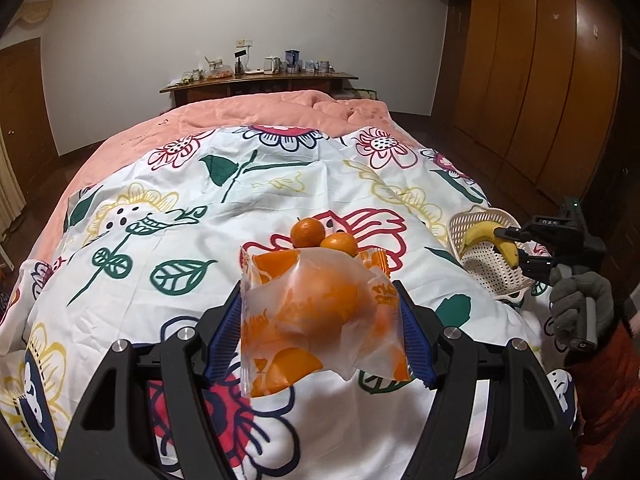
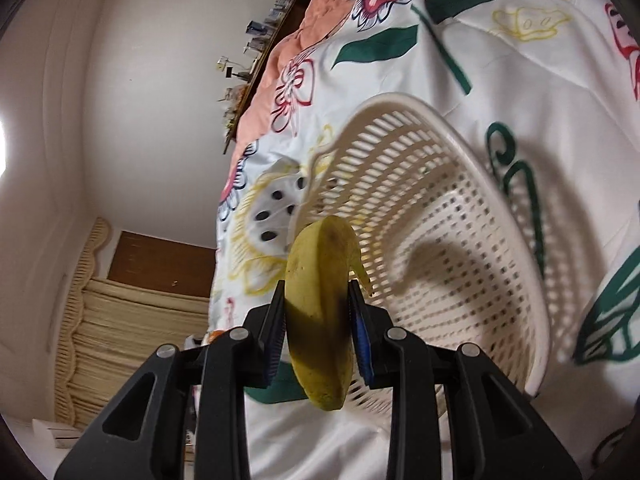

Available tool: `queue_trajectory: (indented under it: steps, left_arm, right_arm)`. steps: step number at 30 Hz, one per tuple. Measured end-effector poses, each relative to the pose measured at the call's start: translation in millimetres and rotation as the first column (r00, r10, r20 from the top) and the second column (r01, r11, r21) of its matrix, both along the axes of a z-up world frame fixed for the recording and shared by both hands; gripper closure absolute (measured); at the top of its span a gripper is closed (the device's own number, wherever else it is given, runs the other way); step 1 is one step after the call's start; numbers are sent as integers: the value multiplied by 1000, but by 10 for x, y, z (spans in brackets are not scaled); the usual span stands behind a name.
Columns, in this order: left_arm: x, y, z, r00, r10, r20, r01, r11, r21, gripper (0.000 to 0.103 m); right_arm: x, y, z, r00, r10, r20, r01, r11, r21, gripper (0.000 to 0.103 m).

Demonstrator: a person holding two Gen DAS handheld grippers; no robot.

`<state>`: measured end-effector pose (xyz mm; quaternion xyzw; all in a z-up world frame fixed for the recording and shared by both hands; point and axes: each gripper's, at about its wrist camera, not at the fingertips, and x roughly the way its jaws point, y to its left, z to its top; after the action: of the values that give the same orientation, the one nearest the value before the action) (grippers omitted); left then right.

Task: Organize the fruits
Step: 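Lower the banana into the white basket and open the right tool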

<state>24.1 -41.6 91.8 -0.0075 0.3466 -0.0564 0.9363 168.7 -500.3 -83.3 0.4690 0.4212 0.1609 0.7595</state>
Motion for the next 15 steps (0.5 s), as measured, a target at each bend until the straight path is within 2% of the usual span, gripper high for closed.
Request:
queue_trajectory:
  steps: [4,8,11,15]
  left_arm:
    - [69,-109,-1,1000,-17,-12,17,1000,2,32]
    - [114,-236,22,999,-37,-13,37,999,16,32]
    - [145,-326,34,999,-52,-11,52,998,29,32]
    - [187,-419,41,998,-64,-17,64,997,36,32]
  right_arm:
    - [6,-34,33,1000,-7,8,7,996,-86,70]
    - [-4,-31,127,999,-23,37,31,976,-213,59]
    - [-25,-54,131,999,-24,49,35,968,-247,59]
    - [-42,-10,189,998,-16,66,38,935,-351,59]
